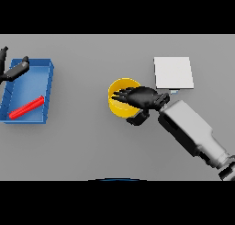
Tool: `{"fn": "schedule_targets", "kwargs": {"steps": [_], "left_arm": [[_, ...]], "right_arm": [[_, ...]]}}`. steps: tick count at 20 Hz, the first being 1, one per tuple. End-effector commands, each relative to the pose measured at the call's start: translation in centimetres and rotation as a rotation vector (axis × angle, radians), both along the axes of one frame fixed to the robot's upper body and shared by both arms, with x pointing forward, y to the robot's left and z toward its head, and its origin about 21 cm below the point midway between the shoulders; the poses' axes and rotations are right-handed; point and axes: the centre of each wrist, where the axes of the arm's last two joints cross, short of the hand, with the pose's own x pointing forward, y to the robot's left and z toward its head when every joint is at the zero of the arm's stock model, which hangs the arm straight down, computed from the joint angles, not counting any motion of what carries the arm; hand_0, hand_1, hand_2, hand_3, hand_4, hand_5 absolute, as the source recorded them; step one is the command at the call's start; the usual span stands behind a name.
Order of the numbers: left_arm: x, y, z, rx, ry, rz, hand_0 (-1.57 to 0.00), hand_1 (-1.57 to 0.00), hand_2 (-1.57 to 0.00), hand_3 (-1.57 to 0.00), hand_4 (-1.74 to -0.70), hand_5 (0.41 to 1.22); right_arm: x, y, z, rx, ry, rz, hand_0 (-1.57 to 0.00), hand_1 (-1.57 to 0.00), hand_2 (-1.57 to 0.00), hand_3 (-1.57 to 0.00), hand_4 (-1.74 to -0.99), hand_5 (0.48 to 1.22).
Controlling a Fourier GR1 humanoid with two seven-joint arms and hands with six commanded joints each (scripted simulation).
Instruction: Pick up the red beaker and tilt it to pour out 1 green nut into yellow bowl. Pick up the yellow bowl and place it on the metallic measuring scale.
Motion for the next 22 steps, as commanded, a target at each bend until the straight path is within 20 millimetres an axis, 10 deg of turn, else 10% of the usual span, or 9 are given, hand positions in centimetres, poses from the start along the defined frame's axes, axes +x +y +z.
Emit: {"fn": "schedule_targets", "kwargs": {"steps": [1, 4, 11, 22], "left_arm": [[0.0, -0.1, -0.2, -0.002, -0.002, -0.001, 0.0, 0.0, 0.0, 0.0, -0.79, 0.729], [0.1, -0.4, -0.1, -0.014, -0.006, -0.011, 0.0, 0.0, 0.0, 0.0, -0.79, 0.723], [-0.1, -0.3, 0.2, -0.012, 0.001, -0.005, 0.0, 0.0, 0.0, 0.0, -0.8, 0.727], [-0.6, -0.5, 0.4, -0.015, -0.01, -0.011, 0.0, 0.0, 0.0, 0.0, -0.8, 0.723]], "right_arm": [[0.2, -0.2, 0.2, -0.006, -0.001, -0.003, 0.0, 0.0, 0.0, -0.01, -1.308, 0.729], [0.0, 0.3, -0.1, -0.042, -0.01, -0.007, -0.09, -0.11, -0.13, -0.16, -1.362, 0.82], [0.1, 0.3, 0.2, -0.076, 0.053, 0.023, -1.22, -1.2, -1.18, -0.93, -1.628, 1.137], [0.0, -1.1, 3.4, -0.035, 0.027, 0.018, -1.54, -1.54, -1.47, -1.27, -1.731, 1.214]]}}
